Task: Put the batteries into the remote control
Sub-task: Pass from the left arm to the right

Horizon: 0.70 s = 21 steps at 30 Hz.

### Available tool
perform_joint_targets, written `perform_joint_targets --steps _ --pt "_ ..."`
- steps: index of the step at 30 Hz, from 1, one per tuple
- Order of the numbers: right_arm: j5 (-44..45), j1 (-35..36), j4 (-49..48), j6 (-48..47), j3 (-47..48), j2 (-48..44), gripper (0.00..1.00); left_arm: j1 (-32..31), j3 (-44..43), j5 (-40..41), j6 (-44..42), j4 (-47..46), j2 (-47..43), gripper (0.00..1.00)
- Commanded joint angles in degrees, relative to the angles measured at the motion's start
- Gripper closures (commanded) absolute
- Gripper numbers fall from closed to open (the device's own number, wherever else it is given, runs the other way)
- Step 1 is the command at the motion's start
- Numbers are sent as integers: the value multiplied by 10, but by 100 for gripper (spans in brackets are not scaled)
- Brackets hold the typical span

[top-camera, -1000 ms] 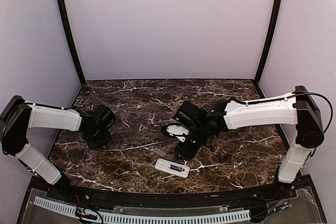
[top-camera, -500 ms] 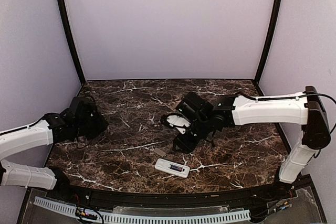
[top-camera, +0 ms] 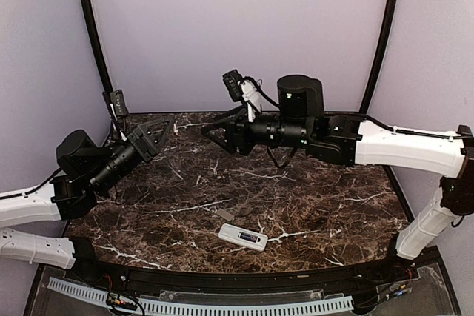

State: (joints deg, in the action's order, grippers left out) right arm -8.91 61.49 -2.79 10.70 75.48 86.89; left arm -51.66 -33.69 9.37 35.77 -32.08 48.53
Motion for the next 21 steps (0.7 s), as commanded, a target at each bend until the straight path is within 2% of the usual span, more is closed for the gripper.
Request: perform_joint_targets --steps 1,4,6,8,18,21 --pt "-35 6 -79 21 30 46 50 -33 13 -28 -98 -153 27 100" --pt "-50 13 -80 21 51 64 52 -41 17 -40 -112 -185 42 100" --pt "-61 14 -83 23 58 71 59 -43 19 -43 -116 -194 48 100" --pt "-77 15 -89 24 61 76 62 -44 21 -44 -120 -198 53 100" --pt "-117 25 -98 -4 79 92 57 -48 21 -36 -153 -199 58 100" --pt "-111 25 -95 -9 85 96 64 -48 22 -42 -146 -198 63 100"
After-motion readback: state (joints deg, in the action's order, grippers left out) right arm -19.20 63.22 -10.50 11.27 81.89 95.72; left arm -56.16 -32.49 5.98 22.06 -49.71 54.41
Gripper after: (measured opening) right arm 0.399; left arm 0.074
